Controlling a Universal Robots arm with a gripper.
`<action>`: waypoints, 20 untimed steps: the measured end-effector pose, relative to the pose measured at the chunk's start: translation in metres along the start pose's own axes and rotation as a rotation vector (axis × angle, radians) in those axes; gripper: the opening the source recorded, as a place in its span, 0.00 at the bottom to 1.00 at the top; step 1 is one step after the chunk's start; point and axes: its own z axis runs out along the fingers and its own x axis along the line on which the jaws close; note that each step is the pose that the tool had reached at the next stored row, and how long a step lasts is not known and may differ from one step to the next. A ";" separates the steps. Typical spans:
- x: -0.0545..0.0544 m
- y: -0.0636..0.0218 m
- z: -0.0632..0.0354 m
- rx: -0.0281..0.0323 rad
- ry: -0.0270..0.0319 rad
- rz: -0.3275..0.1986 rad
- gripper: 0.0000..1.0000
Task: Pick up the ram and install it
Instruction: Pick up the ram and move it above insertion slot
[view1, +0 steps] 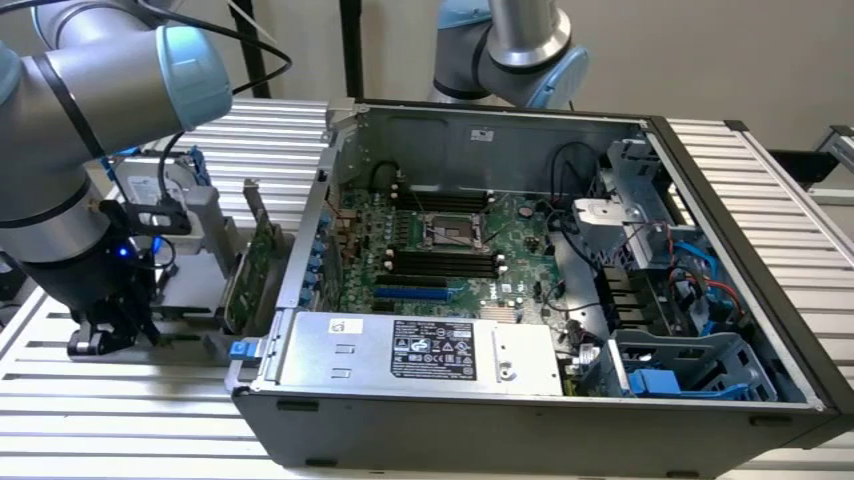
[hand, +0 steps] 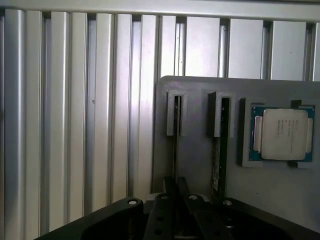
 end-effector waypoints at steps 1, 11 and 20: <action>0.000 0.0000 0.0000 0.0000 0.0000 0.000 0.00; 0.000 -0.0001 0.0000 0.0003 -0.0004 0.015 0.00; 0.000 -0.0001 -0.0007 0.0002 -0.0004 0.016 0.00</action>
